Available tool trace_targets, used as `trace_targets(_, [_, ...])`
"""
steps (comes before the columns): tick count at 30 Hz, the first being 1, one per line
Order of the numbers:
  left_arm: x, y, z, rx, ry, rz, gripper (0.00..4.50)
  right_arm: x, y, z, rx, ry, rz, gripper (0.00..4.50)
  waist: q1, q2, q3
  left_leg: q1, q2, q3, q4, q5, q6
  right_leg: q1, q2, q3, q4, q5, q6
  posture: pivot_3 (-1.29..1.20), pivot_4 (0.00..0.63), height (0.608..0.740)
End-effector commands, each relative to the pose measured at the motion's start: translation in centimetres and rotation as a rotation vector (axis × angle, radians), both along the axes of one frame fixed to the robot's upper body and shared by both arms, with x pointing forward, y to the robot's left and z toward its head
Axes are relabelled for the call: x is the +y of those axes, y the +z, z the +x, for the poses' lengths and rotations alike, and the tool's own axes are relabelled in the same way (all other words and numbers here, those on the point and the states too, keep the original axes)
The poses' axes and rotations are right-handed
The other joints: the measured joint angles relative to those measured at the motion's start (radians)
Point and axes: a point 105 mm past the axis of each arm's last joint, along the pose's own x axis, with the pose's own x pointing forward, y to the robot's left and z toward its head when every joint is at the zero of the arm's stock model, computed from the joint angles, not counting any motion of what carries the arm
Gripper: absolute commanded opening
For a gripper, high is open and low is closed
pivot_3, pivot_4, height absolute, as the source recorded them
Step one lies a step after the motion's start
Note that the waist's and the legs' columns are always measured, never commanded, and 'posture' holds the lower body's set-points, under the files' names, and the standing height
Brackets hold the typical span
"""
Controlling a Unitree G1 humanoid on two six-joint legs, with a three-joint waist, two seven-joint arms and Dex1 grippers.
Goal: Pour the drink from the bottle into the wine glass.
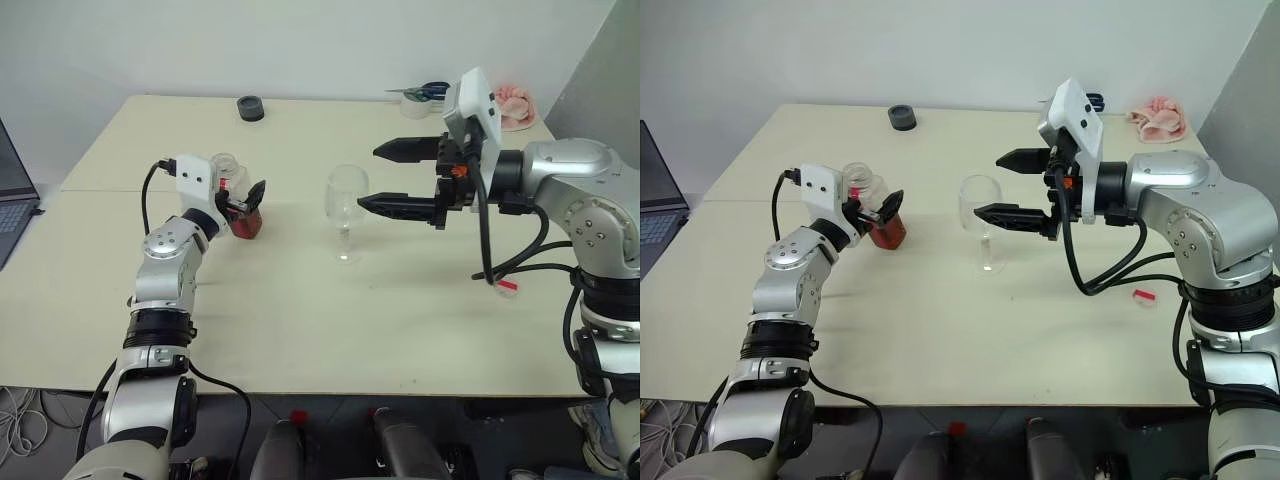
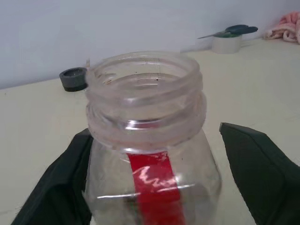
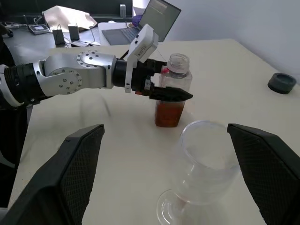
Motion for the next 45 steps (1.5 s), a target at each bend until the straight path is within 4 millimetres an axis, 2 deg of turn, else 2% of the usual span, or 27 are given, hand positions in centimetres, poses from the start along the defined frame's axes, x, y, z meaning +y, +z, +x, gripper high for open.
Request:
trace_targets(1, [-0.2, 1.6, 0.1, -0.060, -0.014, 0.026, 2.98, -0.4, 0.6, 0.0, -0.056, -0.032, -0.002, 4.50, 0.000, 0.000, 0.000, 0.000, 0.000, 0.000, 0.000, 0.000, 0.000, 0.000, 0.000, 0.000, 0.000, 0.000, 0.000, 0.00, 0.150, 0.740])
trace_targets(4, [0.0, 1.7, 0.2, -0.065, -0.013, 0.037, 2.08, -0.9, 0.5, 0.2, -0.073, -0.070, 0.010, 4.50, 0.000, 0.000, 0.000, 0.000, 0.000, 0.000, 0.000, 0.000, 0.000, 0.000, 0.000, 0.000, 0.000, 0.000, 0.000, 0.00, 0.150, 0.740])
trace_targets(5, [0.0, 1.9, 0.1, -0.072, -0.015, 0.043, 1.96, -1.3, 0.5, 0.3, -0.088, -0.088, 0.020, 4.50, 0.000, 0.000, 0.000, 0.000, 0.000, 0.000, 0.000, 0.000, 0.000, 0.000, 0.000, 0.000, 0.000, 0.000, 0.000, 0.00, 0.150, 0.740])
trace_targets(7, [-0.3, 3.2, -0.1, -0.108, -0.038, 0.062, 1.93, -2.9, 0.4, 0.6, -0.151, -0.158, 0.067, 4.50, 0.001, 0.000, 0.000, 0.000, 0.000, -0.001, 0.000, 0.000, 0.000, 0.000, 0.000, -0.001, 0.000, 0.000, 0.000, 0.00, 0.150, 0.740])
trace_targets(9, [-1.0, 5.2, -0.4, -0.163, -0.074, 0.098, 1.92, -5.2, -0.5, 0.9, -0.170, -0.254, 0.098, 4.50, 0.003, -0.001, 0.000, -0.001, 0.000, -0.001, 0.000, 0.000, 0.000, 0.000, 0.000, -0.001, 0.000, 0.000, 0.000, 0.00, 0.150, 0.740])
trace_targets(11, [-2.3, 6.9, -0.7, -0.226, -0.116, 0.215, 1.92, -7.3, -2.0, 0.1, -0.153, -0.295, 0.136, 4.50, 0.013, -0.003, 0.002, -0.002, -0.001, -0.001, 0.000, 0.000, 0.000, 0.000, 0.000, -0.002, -0.001, 0.000, 0.000, 0.00, 0.150, 0.740])
trace_targets(13, [-3.9, 8.2, -0.9, -0.283, -0.162, 0.332, 1.92, -8.4, -2.9, -1.3, -0.173, -0.305, 0.191, 4.50, 0.023, -0.004, 0.002, -0.003, -0.001, -0.002, 0.000, 0.000, 0.000, -0.001, -0.001, -0.003, -0.001, 0.000, 0.000, 0.00, 0.150, 0.740])
trace_targets(17, [-6.8, 9.6, -1.0, -0.381, -0.252, 0.493, 1.92, -7.8, -5.0, -3.8, -0.132, -0.286, 0.191, 4.50, 0.026, -0.003, 0.002, -0.002, -0.002, -0.002, 0.000, 0.000, 0.000, 0.000, -0.001, -0.003, 0.000, 0.000, 0.000, 0.00, 0.150, 0.740])
trace_targets(19, [-8.5, 10.2, -1.1, -0.442, -0.302, 0.580, 1.90, -7.4, -5.2, -4.8, -0.125, -0.284, 0.215, 4.50, 0.022, -0.003, 0.002, -0.001, -0.002, -0.002, 0.000, 0.000, 0.000, 0.001, -0.001, -0.002, 0.000, -0.001, 0.002, 0.00, 0.150, 0.740])
trace_targets(23, [-10.6, 10.7, -1.1, -0.546, -0.365, 0.733, 1.87, -7.5, -5.0, -5.8, -0.134, -0.321, 0.233, 4.50, 0.013, -0.003, 0.002, 0.001, -0.001, -0.001, 0.001, 0.000, 0.000, 0.001, 0.001, 0.001, 0.000, -0.003, 0.005, 0.00, 0.150, 0.740])
trace_targets(31, [-11.7, 10.7, -0.9, -0.654, -0.399, 0.865, 1.87, -6.7, -3.3, -6.8, -0.182, -0.328, 0.248, 4.50, 0.005, -0.004, 0.002, 0.000, 0.000, 0.000, 0.000, 0.000, 0.000, 0.001, 0.002, 0.002, 0.000, -0.003, 0.005, 0.00, 0.150, 0.740])
trace_targets(45, [-12.5, 10.1, -0.9, -0.771, -0.403, 1.056, 1.82, -7.0, -3.0, -6.4, -0.196, -0.362, 0.235, 4.50, 0.005, -0.004, 0.002, 0.000, 0.000, 0.000, 0.001, 0.000, 0.000, 0.001, 0.002, 0.002, 0.000, -0.003, 0.005, 0.00, 0.150, 0.740])
